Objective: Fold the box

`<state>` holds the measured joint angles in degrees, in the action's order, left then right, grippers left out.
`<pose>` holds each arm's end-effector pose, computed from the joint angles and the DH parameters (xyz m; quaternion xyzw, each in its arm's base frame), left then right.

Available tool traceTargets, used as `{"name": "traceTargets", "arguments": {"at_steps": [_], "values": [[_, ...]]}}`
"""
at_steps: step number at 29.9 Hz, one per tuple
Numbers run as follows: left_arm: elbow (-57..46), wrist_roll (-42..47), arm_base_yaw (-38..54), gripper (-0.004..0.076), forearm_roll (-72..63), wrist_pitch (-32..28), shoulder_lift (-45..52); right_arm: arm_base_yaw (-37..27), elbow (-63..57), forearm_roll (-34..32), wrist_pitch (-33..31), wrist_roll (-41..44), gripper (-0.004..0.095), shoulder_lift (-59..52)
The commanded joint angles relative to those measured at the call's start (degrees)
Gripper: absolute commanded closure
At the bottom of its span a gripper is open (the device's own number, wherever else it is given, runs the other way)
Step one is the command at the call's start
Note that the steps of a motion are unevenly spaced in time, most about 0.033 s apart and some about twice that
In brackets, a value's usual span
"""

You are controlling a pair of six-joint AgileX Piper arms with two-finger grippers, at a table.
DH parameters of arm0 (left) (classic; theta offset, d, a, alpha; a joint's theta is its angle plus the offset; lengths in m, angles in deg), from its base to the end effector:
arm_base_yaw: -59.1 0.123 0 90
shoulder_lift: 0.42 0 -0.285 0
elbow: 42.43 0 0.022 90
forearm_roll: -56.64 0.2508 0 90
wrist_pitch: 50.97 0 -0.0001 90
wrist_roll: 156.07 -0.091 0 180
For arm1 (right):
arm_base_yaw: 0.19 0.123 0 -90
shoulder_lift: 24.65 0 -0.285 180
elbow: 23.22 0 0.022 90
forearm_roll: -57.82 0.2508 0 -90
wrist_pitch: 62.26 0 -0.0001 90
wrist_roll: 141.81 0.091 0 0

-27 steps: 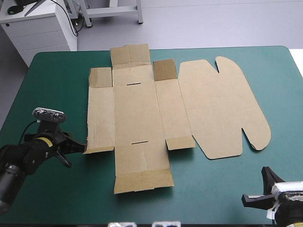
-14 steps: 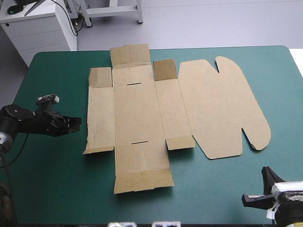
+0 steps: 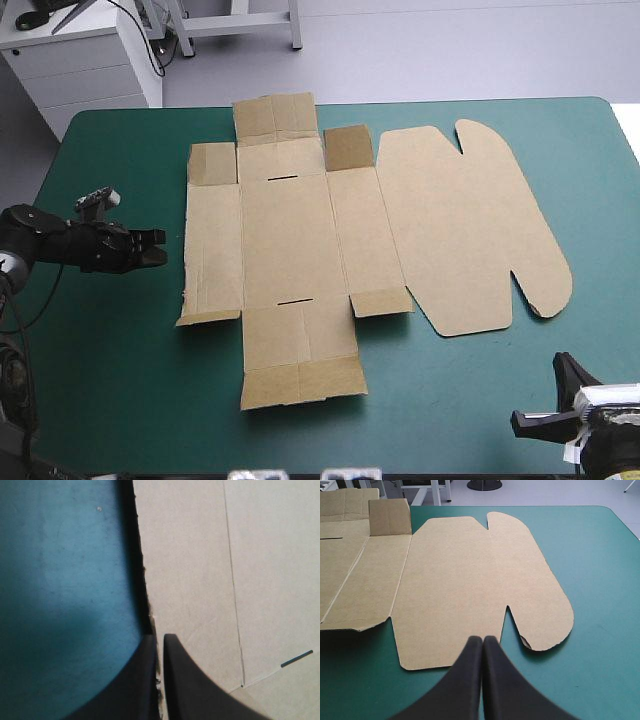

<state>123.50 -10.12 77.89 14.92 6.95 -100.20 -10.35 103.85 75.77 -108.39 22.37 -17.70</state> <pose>0.3077 0.0504 0.2504 -0.0417 0.9460 -0.2518 0.2000 0.0123 0.0184 0.2799 -0.0203 0.7889 0.0173 0.6140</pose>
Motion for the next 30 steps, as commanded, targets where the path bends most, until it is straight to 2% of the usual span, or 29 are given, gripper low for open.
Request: {"name": "traceTargets", "arguments": {"at_steps": [1,6,8,12,17,30], "values": [[1.7,0.5,-0.1,0.0563,-3.2,-0.4,1.7,-0.1,1.8,0.6,4.1,-0.1,0.0927,-1.1],[1.7,0.8,-0.2,0.0183,-5.7,-1.1,0.5,-0.1,1.8,0.6,4.1,-0.1,0.0927,-1.1],[1.7,0.8,-0.2,0.0116,-6.2,-1.4,-0.2,-0.1,1.7,0.6,4.1,-0.1,0.0927,-1.1],[1.7,0.8,-0.3,0.0106,-9.8,-1.1,-2.0,-0.1,1.7,0.6,4.1,-0.1,0.0927,-1.1],[1.7,0.7,-1.2,0.0106,-13.5,3.3,-3.6,-0.1,1.7,0.6,4.1,-0.1,0.0927,-1.1],[1.6,0.1,-6.0,0.0106,-7.7,2.0,-6.0,-0.1,1.7,0.6,4.1,-0.1,0.0927,-1.1]]}}
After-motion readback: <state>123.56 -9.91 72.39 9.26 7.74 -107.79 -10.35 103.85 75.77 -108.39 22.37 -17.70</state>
